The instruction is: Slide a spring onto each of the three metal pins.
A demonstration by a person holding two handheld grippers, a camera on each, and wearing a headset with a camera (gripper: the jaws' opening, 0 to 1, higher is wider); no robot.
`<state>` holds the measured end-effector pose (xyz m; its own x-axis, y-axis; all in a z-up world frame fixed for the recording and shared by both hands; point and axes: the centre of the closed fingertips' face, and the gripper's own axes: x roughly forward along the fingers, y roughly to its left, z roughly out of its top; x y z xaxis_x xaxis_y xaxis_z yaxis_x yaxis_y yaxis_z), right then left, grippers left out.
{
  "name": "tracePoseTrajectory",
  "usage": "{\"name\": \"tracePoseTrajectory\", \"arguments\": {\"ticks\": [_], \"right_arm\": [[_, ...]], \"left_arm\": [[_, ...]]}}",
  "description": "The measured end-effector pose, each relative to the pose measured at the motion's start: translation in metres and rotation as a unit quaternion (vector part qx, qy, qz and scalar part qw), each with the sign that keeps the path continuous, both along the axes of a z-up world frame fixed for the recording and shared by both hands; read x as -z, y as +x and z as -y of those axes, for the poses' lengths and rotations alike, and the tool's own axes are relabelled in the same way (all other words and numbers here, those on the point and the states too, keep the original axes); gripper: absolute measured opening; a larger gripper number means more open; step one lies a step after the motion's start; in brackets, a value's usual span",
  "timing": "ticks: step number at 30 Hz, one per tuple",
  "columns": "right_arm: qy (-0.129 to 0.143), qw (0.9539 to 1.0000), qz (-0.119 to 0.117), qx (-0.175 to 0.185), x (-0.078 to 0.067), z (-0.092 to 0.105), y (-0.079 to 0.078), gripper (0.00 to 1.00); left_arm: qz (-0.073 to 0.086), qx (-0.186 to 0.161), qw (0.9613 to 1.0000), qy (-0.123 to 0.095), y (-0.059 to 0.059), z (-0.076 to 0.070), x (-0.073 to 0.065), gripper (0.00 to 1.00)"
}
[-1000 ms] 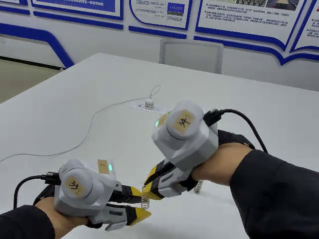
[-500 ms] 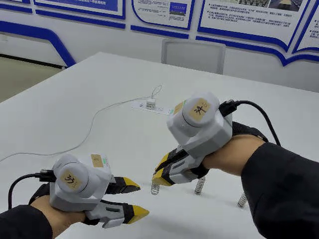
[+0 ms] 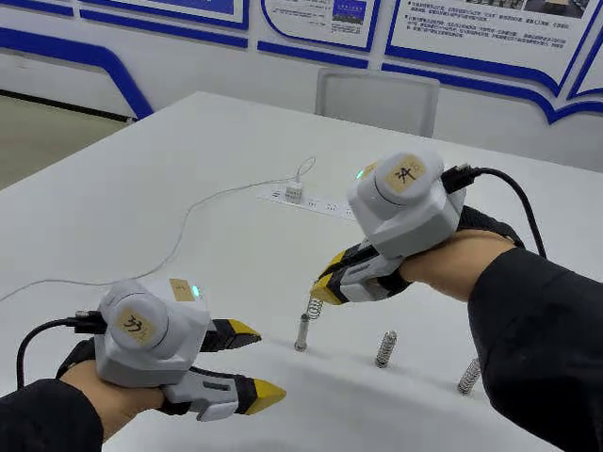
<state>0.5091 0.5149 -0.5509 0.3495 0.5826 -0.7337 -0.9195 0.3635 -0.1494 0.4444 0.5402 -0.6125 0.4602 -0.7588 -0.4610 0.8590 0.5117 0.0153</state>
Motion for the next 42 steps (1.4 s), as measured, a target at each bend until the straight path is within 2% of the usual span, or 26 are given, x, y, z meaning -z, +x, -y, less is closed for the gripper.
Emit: {"name": "tracePoseTrajectory", "arguments": {"ticks": [3,10,28,42], "right_arm": [[0.005,0.9999,-0.001,0.011,0.005,-0.001,0.009,0.11],[-0.005,0.9999,-0.007,0.013,0.02,-0.005,0.015,0.11],[-0.017,0.9994,-0.023,0.019,0.042,-0.006,0.021,0.11],[-0.026,0.9984,-0.043,0.025,0.072,-0.009,0.023,0.12]], "left_arm": [[-0.001,-0.003,1.0,-0.004,0.0,0.0,-0.001,0.48],[-0.002,-0.007,0.9999,-0.009,0.001,-0.001,-0.002,0.49],[-0.004,0.001,0.9999,-0.011,0.0,0.002,0.0,0.49],[-0.006,0.0,0.9999,-0.01,0.0,0.002,0.0,0.49]]}}
